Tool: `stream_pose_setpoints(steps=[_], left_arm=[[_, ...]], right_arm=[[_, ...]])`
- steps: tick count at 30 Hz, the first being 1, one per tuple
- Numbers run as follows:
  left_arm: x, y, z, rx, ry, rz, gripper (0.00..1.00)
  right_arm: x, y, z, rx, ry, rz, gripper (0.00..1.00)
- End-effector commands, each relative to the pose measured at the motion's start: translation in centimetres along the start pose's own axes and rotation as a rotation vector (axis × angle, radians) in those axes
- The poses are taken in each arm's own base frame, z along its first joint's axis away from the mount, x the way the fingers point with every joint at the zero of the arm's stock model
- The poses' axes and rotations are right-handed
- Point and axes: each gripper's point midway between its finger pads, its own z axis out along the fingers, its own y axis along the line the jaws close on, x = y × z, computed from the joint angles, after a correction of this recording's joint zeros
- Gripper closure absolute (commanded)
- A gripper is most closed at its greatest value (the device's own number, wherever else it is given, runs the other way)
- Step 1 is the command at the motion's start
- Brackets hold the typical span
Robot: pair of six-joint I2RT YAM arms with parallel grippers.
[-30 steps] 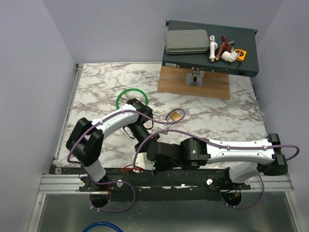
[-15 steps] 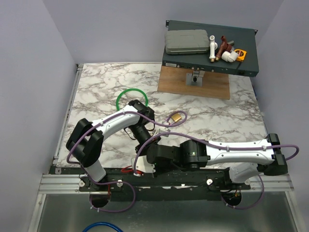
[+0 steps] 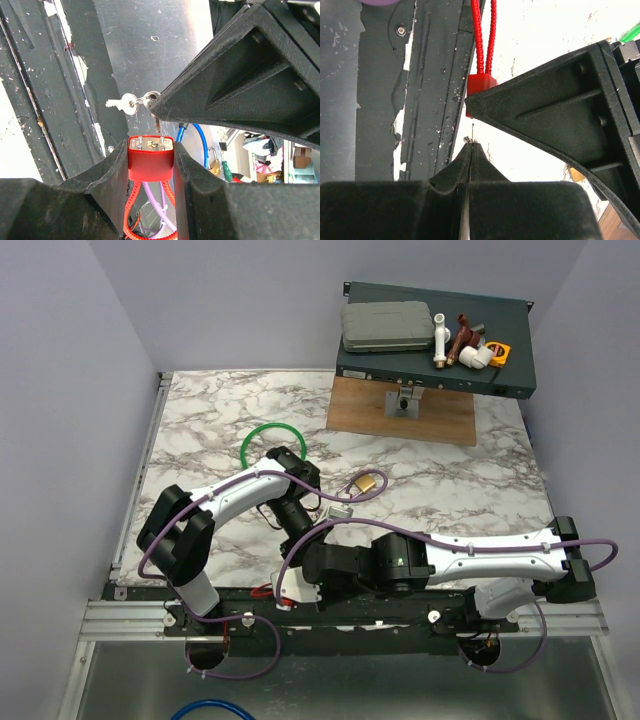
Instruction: Unlock with the key
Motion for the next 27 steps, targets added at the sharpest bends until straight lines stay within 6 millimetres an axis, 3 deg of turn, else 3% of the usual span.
stream_pose_setpoints(steps=[1, 27], left_arm=[[-0.04, -1.43, 0.04, 0.021, 0.000, -0.004, 1.00], [-0.45, -1.87, 0.33, 0.036, -0.007, 0.004, 1.00]], right_arm=[[-1.06, -0.62, 0.07, 0.032, -0.024, -0.024, 0.99], [-1.11, -0.60, 0.39, 0.033, -0.026, -0.024, 0.99]])
